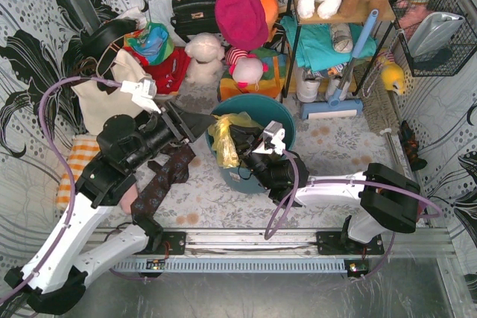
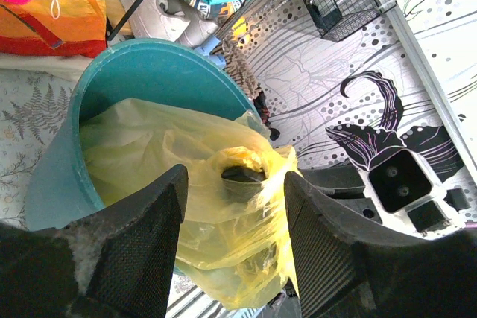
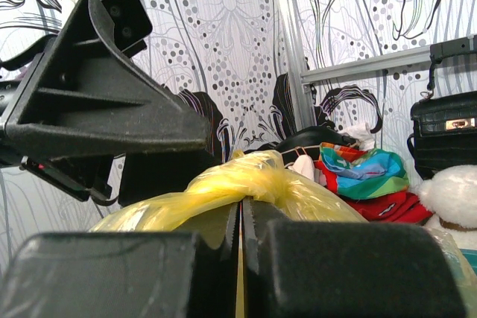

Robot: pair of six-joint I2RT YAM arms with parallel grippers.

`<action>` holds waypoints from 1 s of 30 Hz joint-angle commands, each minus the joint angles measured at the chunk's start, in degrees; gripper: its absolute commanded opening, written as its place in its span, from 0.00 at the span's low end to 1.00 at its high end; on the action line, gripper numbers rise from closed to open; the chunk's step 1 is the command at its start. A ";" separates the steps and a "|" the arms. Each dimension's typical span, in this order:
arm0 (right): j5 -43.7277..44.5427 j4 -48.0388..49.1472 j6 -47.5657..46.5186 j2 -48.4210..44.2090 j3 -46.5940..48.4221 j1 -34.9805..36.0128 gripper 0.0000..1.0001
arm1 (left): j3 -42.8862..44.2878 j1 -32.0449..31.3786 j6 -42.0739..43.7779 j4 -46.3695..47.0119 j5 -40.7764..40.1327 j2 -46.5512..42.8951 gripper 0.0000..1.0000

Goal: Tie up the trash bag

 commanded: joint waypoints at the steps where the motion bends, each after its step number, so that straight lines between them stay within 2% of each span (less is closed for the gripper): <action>1: 0.05 6.47 -0.49 -1.68 0.89 -0.13 0.00 | 3.15 -0.08 1.29 3.56 -0.50 1.38 0.63; 9: 0.04 6.48 -0.28 -1.70 0.78 -0.12 0.00 | 2.00 -0.12 1.07 4.03 1.40 2.85 0.61; 14: 0.06 6.47 -0.34 -1.81 0.69 -0.07 0.00 | 0.54 -0.12 0.42 5.45 2.83 2.93 0.56; 20: 0.12 6.47 -0.04 -1.70 0.73 -0.13 0.00 | 0.25 -0.12 0.02 6.87 3.99 3.49 0.43; 23: 0.16 6.48 -0.01 -1.71 0.81 -0.07 0.00 | 0.24 -0.12 0.26 6.90 4.20 3.59 0.40; 28: 0.27 6.47 0.01 -1.70 0.73 -0.12 0.00 | 0.10 -0.11 0.49 6.64 4.50 3.68 0.26; 30: 0.27 6.47 0.05 -1.77 0.73 -0.13 0.00 | 0.10 -0.12 0.44 6.64 4.59 3.66 0.17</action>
